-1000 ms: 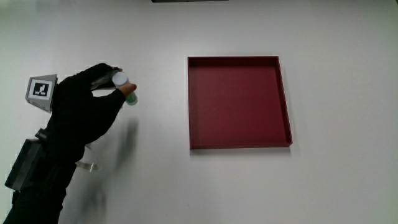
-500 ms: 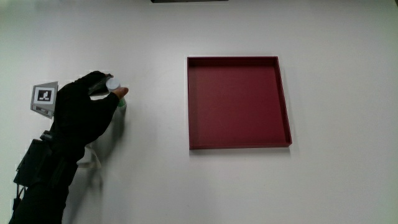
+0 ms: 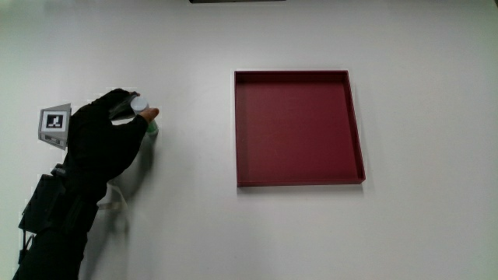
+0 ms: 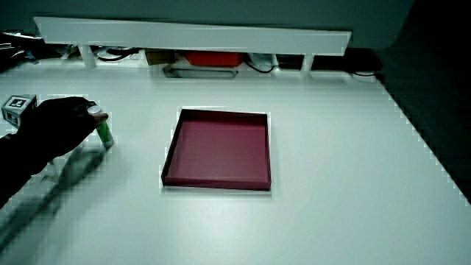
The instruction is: Place glue stick
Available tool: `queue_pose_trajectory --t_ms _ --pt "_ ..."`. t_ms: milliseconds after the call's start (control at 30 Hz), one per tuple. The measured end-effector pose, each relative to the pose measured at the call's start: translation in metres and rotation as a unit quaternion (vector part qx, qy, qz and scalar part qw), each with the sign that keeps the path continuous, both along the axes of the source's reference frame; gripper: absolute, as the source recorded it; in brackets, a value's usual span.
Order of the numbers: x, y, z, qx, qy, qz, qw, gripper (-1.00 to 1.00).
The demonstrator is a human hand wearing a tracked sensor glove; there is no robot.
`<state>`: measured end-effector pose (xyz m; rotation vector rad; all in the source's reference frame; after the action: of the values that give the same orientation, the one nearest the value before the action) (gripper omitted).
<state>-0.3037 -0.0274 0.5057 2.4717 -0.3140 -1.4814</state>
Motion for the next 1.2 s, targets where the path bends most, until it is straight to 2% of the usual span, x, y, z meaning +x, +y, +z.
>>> queue_pose_trajectory --t_ms 133,267,300,367,467,533,600,667,700,733,767,833,867,933,967,1000,1067,1100,1200 --pt "-0.001 0.0 0.002 0.005 0.003 0.0 1.0 -0.33" --pt "-0.002 0.001 0.001 -0.003 0.0 -0.003 1.0 -0.47" --pt "-0.002 0.001 0.002 0.003 0.001 -0.002 1.0 -0.5" --pt "-0.003 0.001 0.002 0.003 0.01 -0.004 0.9999 -0.57" --pt "-0.004 0.003 0.001 -0.001 0.014 -0.005 0.9999 -0.67" --pt "-0.006 0.007 -0.003 -0.006 0.023 -0.02 0.9995 -0.73" --pt "-0.009 0.009 -0.004 0.008 0.029 -0.016 0.9994 -0.8" --pt "-0.01 0.013 -0.007 0.001 0.021 -0.016 0.9996 -0.87" --pt "-0.008 0.015 -0.013 0.006 0.03 -0.016 0.9994 -0.9" --pt "-0.01 0.017 -0.011 0.002 0.013 -0.015 0.9998 -0.93" --pt "-0.01 0.019 -0.012 0.013 0.009 -0.006 0.9999 -0.97" --pt "-0.007 0.026 -0.018 0.002 -0.01 0.001 0.9999 -1.0" --pt "-0.005 0.029 -0.022 0.018 -0.006 0.01 0.9998 -1.0" --pt "-0.001 0.034 -0.028 0.019 -0.011 0.021 0.9995 -1.0" --pt "0.004 0.036 -0.035 0.03 0.004 0.028 0.9991 -1.0" --pt "0.004 0.038 -0.036 0.032 -0.007 0.037 0.9988 -1.0" --pt "0.007 0.044 -0.043 0.017 -0.019 0.043 0.9987 -1.0" --pt "0.008 0.048 -0.047 0.0 -0.031 0.038 0.9988 -1.0" --pt "0.01 0.061 -0.058 -0.015 -0.042 0.026 0.9987 -1.0"
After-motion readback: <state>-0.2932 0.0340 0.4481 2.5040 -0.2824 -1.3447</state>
